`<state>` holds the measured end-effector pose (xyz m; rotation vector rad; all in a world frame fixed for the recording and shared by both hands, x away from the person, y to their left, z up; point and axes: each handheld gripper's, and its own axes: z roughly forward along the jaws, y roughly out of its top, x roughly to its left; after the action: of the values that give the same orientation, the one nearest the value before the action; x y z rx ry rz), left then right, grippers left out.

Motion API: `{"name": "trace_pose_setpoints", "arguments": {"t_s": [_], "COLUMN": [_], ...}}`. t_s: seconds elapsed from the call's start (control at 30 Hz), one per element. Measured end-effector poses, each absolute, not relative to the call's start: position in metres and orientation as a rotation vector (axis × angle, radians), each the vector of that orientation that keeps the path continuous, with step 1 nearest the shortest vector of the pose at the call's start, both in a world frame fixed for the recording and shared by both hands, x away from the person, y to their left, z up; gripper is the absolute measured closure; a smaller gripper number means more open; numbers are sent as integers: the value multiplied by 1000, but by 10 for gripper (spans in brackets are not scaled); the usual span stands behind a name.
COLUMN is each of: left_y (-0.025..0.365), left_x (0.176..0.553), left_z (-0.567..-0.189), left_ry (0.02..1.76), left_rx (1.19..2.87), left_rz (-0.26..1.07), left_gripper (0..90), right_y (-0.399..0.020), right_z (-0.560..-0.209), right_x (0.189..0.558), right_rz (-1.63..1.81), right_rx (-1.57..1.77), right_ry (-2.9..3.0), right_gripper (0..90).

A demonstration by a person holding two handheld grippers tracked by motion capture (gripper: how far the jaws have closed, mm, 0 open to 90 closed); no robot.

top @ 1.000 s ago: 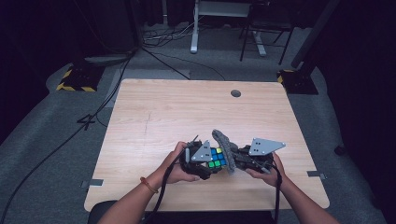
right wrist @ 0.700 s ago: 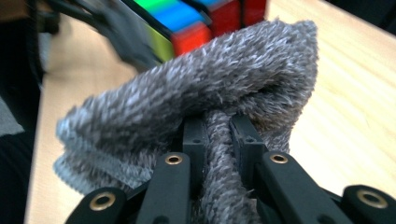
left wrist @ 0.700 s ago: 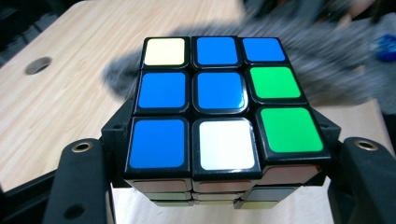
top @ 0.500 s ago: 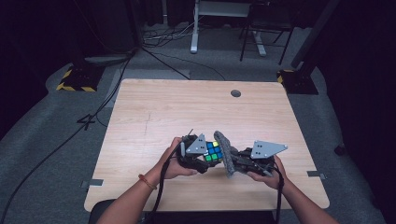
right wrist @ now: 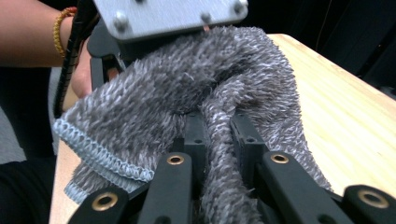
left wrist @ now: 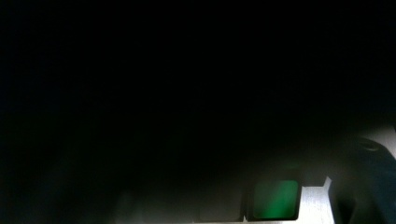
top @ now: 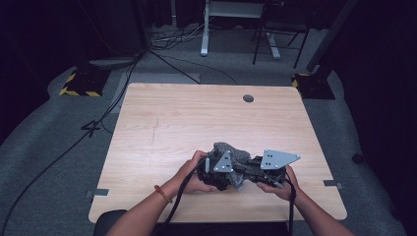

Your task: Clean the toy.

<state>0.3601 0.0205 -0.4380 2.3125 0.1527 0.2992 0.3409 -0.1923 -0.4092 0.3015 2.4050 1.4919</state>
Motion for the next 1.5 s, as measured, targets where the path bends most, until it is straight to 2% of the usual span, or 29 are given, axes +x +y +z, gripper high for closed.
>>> {"name": "trace_pose_setpoints", "arguments": {"t_s": [0.33,0.63,0.83,1.23,1.5], "left_y": [40,52,49,41,43], "left_x": [359,359,361,360,357], "left_z": [-423,-413,-419,-426,-419], "left_ry": [169,180,178,170,167], "left_rx": [2229,2155,2163,2244,2187], "left_rz": [313,325,288,328,329], "left_gripper": [335,335,331,330,333], "right_y": [-213,-210,-211,-214,-212], "right_z": [-424,-434,-435,-421,-419], "right_x": [362,367,366,358,358], "right_rz": [1404,1371,1500,1559,1537], "right_rx": [464,486,470,427,444], "right_ry": [2440,2489,2504,2441,2408], "right_gripper": [791,791,793,793,792]}}
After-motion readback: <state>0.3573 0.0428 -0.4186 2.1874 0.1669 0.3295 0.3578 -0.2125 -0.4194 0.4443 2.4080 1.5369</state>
